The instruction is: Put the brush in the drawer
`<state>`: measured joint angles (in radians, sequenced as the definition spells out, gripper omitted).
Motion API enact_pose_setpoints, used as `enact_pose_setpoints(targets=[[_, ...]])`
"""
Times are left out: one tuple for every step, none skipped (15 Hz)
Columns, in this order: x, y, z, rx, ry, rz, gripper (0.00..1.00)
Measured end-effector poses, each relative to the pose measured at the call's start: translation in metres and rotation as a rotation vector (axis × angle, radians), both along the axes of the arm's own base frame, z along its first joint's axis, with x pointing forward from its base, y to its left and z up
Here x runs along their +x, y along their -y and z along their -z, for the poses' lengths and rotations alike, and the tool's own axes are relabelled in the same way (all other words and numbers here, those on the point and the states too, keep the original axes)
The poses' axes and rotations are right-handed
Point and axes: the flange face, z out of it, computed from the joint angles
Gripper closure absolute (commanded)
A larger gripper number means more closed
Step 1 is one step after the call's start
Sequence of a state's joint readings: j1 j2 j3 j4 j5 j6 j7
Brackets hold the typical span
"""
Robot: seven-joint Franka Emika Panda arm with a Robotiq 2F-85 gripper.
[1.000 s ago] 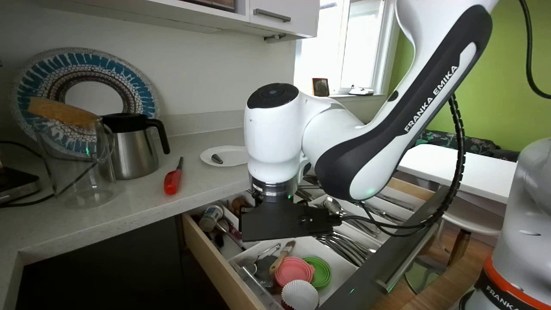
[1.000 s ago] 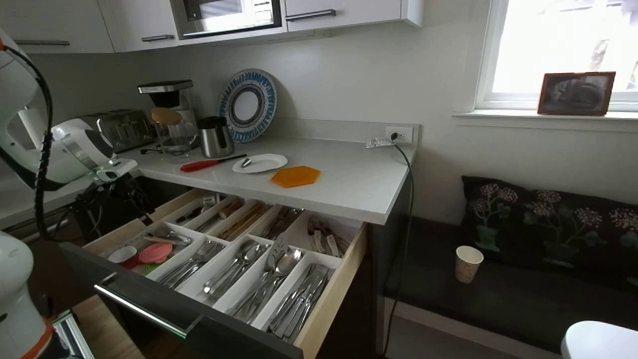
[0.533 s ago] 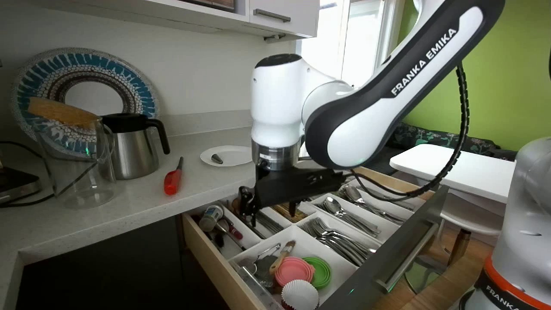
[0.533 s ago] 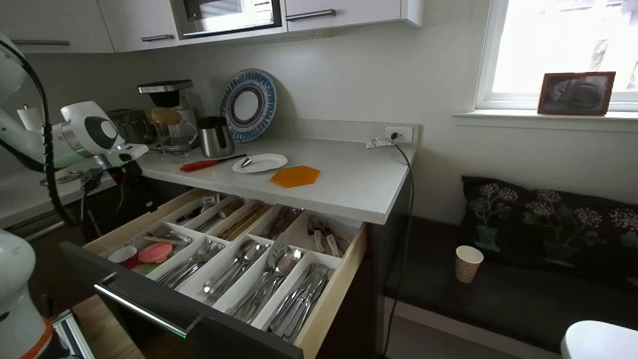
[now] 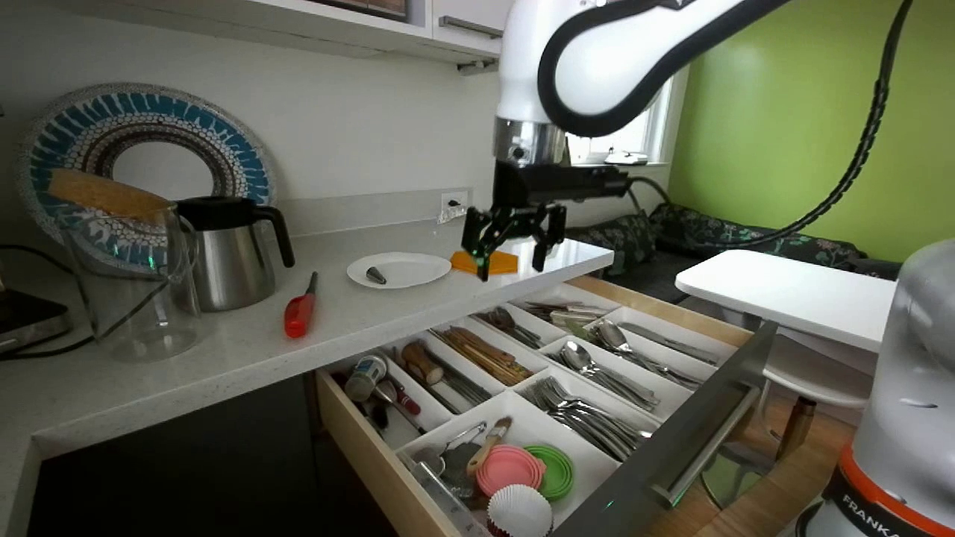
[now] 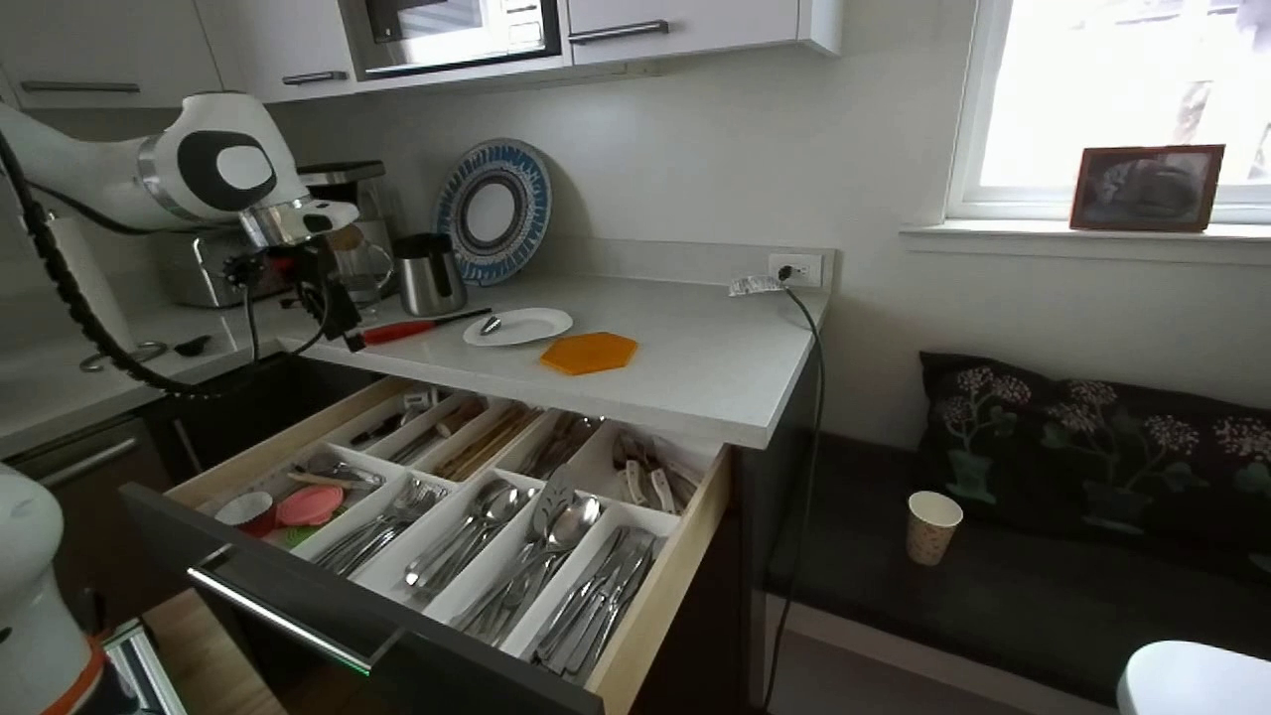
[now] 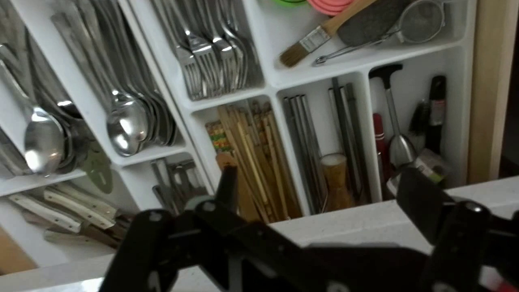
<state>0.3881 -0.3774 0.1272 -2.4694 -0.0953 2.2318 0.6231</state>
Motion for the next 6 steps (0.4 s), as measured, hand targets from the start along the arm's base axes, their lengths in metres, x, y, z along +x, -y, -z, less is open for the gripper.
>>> enact_pose_setpoints(targets=[[0.004, 0.013, -0.013, 0.004, 0.013, 0.007, 0.00], [0.004, 0.015, -0.015, 0.000, 0.021, 0.009, 0.00], [0.003, 0.011, -0.012, -0.007, 0.017, 0.002, 0.00], [0.001, 0.005, -0.008, -0.013, 0.011, -0.007, 0.00], [0.000, 0.001, -0.004, -0.018, 0.006, -0.013, 0.00], [0.000, -0.001, -0.002, -0.020, 0.003, -0.015, 0.00]])
